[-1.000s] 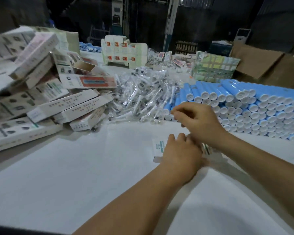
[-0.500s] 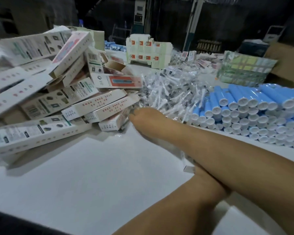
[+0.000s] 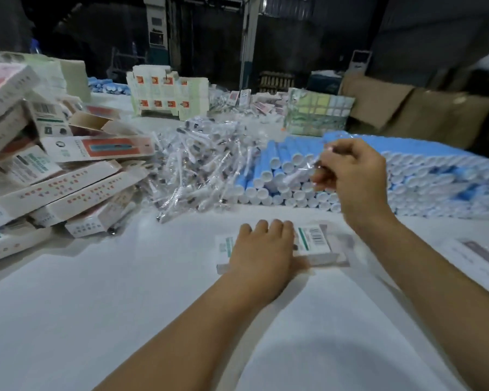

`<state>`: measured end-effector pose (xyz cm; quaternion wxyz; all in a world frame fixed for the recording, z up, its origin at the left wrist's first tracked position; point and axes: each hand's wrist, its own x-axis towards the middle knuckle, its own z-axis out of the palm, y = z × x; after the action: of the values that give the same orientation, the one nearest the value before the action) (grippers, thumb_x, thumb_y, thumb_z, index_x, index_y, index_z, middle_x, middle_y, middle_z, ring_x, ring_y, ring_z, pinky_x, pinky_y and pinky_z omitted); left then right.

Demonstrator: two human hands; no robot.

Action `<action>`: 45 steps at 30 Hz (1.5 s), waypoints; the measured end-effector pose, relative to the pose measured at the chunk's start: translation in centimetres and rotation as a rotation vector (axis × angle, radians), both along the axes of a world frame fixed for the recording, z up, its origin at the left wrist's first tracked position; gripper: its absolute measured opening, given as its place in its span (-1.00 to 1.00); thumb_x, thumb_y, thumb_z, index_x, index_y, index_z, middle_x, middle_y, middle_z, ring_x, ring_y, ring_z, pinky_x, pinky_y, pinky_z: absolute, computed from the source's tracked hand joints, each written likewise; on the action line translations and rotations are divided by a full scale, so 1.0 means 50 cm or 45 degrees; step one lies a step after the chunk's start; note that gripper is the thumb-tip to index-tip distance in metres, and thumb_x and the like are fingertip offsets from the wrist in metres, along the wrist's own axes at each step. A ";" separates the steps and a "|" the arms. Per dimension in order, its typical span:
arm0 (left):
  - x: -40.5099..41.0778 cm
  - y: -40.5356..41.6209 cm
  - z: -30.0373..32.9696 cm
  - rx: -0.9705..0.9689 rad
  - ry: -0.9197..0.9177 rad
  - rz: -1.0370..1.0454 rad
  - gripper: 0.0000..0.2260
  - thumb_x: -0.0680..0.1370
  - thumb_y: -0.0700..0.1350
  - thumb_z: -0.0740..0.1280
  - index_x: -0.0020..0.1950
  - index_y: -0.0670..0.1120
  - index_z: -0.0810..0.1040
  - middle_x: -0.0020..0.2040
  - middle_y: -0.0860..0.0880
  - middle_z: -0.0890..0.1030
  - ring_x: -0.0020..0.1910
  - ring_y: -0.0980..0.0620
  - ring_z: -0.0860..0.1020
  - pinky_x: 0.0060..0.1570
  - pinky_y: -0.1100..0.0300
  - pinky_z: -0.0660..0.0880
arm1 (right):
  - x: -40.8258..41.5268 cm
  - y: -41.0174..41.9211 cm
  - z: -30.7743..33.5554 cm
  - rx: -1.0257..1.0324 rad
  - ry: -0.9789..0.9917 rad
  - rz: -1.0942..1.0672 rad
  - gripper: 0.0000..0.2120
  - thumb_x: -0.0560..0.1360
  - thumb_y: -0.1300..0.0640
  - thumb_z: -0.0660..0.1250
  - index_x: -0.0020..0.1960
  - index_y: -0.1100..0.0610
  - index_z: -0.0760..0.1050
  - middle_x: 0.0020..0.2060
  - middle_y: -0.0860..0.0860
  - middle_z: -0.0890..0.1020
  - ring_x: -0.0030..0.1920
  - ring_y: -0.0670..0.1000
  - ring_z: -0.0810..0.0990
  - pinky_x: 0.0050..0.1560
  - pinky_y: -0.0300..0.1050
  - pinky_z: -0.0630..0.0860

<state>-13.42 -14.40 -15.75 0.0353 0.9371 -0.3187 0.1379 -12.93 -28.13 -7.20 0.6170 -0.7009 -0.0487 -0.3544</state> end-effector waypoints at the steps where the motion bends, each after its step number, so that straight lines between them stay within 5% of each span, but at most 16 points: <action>1: 0.006 0.002 -0.005 -0.032 -0.043 0.007 -0.38 0.55 0.29 0.12 0.44 -0.09 0.17 0.30 -0.06 0.38 0.23 -0.12 0.35 0.13 -0.01 0.26 | -0.019 -0.047 -0.012 0.207 0.044 -0.057 -0.84 0.50 0.34 0.27 -0.18 0.13 0.44 -0.52 -0.05 0.54 -0.50 -0.05 0.55 -0.50 -0.21 0.49; 8: 0.014 -0.004 -0.016 -0.022 -0.114 0.065 -0.38 0.54 0.36 -0.01 0.43 -0.03 0.16 0.27 0.02 0.40 0.21 -0.05 0.37 0.09 0.07 0.27 | -0.077 -0.162 -0.136 0.821 0.302 -0.238 -0.83 0.49 0.37 0.25 -0.24 0.20 0.39 -0.56 0.01 0.53 -0.53 -0.04 0.55 -0.53 -0.24 0.47; 14: 0.013 -0.003 -0.021 -0.012 -0.168 0.111 -0.30 0.48 0.39 -0.09 0.46 -0.02 0.16 0.29 0.04 0.41 0.21 -0.04 0.38 0.11 0.08 0.27 | -0.067 -0.117 -0.154 0.597 0.418 -0.247 -0.87 0.46 0.38 0.28 -0.20 0.20 0.44 -0.43 0.07 0.57 -0.51 -0.07 0.55 -0.54 -0.27 0.41; 20: 0.011 -0.012 -0.018 -0.001 -0.161 0.107 -0.24 0.43 0.39 -0.16 0.50 -0.04 0.11 0.34 0.03 0.38 0.25 -0.04 0.36 0.15 0.08 0.26 | -0.066 -0.084 -0.166 0.342 0.480 -0.336 -0.87 0.43 0.27 0.38 -0.21 0.10 0.49 -0.50 -0.17 0.61 -0.45 -0.27 0.54 -0.28 -0.27 0.44; 22: 0.009 -0.014 -0.020 -0.004 -0.172 0.104 -0.24 0.44 0.39 -0.15 0.50 -0.04 0.10 0.33 0.03 0.38 0.24 -0.04 0.36 0.14 0.08 0.25 | -0.070 -0.071 -0.173 0.261 0.511 -0.261 -0.90 0.46 0.21 0.39 -0.23 0.08 0.57 -0.33 -0.10 0.67 -0.30 -0.21 0.61 -0.17 -0.20 0.52; 26: 0.011 -0.014 -0.020 -0.038 -0.172 0.095 -0.29 0.48 0.35 -0.09 0.50 -0.05 0.11 0.32 0.02 0.39 0.24 -0.04 0.36 0.14 0.07 0.26 | -0.068 -0.053 -0.181 0.154 0.564 -0.124 -0.83 0.60 0.03 0.21 0.06 0.04 0.55 0.04 0.06 0.62 -0.06 -0.11 0.63 0.01 -0.18 0.54; 30: 0.024 -0.007 -0.018 -0.059 -0.147 0.136 -0.30 0.48 0.37 -0.09 0.50 -0.03 0.11 0.34 0.03 0.38 0.26 -0.04 0.35 0.14 0.07 0.26 | -0.082 -0.066 -0.168 0.146 0.323 -0.322 -0.74 0.58 0.15 0.20 -0.20 -0.07 0.58 -0.03 -0.16 0.57 -0.14 -0.39 0.51 -0.01 -0.25 0.42; 35: 0.035 0.002 -0.015 -0.102 -0.160 0.219 -0.31 0.51 0.36 -0.07 0.51 -0.04 0.09 0.35 0.02 0.37 0.27 -0.05 0.35 0.11 0.07 0.27 | -0.101 -0.068 -0.177 0.143 0.329 -0.289 -0.73 0.53 0.17 0.29 -0.29 -0.05 0.61 -0.35 -0.14 0.65 -0.35 -0.25 0.54 -0.18 -0.22 0.42; 39: 0.034 -0.001 -0.017 -0.100 -0.185 0.234 -0.32 0.53 0.35 -0.03 0.51 -0.05 0.10 0.35 0.01 0.36 0.26 -0.06 0.35 0.11 0.07 0.27 | -0.099 -0.051 -0.181 0.108 0.367 -0.212 -0.65 0.52 0.18 0.34 -0.39 -0.09 0.64 -0.36 -0.10 0.68 -0.33 -0.19 0.58 -0.22 -0.25 0.48; 45: 0.027 -0.007 -0.024 -0.091 -0.226 0.227 -0.33 0.53 0.33 -0.01 0.50 -0.06 0.11 0.33 0.00 0.38 0.24 -0.06 0.36 0.10 0.07 0.27 | -0.102 -0.045 -0.186 0.152 0.397 -0.096 -0.72 0.49 0.29 0.35 -0.19 -0.09 0.63 -0.34 -0.12 0.68 -0.33 -0.24 0.58 -0.31 -0.39 0.45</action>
<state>-12.09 -14.76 -16.95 0.0280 0.9440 -0.2310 0.2340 -18.03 -30.37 -16.49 0.6440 -0.7108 0.0951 -0.2663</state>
